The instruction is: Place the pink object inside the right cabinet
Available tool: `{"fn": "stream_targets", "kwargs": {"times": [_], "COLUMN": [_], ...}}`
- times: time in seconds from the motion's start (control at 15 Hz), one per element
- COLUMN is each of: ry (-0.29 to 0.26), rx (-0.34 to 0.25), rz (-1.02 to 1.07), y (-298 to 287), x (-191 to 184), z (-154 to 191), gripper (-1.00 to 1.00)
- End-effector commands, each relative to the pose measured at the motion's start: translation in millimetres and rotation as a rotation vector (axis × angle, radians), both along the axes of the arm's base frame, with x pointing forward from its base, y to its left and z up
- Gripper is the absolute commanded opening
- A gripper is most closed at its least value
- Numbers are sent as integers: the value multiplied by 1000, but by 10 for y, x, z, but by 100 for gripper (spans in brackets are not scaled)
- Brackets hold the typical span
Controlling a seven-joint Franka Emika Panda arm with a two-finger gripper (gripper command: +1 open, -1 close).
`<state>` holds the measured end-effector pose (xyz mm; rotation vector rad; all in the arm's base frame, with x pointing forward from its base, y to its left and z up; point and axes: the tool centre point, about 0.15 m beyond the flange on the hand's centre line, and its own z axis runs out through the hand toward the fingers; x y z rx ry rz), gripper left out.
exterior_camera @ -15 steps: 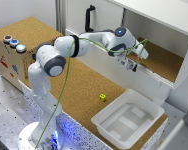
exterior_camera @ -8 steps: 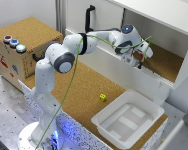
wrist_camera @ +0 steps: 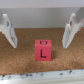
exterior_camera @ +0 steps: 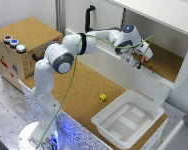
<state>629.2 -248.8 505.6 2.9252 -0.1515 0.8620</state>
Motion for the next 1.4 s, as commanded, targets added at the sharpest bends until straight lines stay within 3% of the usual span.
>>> {"fn": "stream_targets", "kwargs": {"times": [0.0, 0.47, 0.73, 1.2, 1.33], "ry": [-75, -23, 65, 259, 281], "rx": [28, 54, 112, 76, 57], "rz": [98, 73, 111, 144, 152], "y": [284, 359, 517, 1215, 1325], "x": [-920, -1589, -1824, -2356, -2491], "z": [-4, -319, -593, -1133, -1270], "gripper": [100, 100, 100, 100, 100]}}
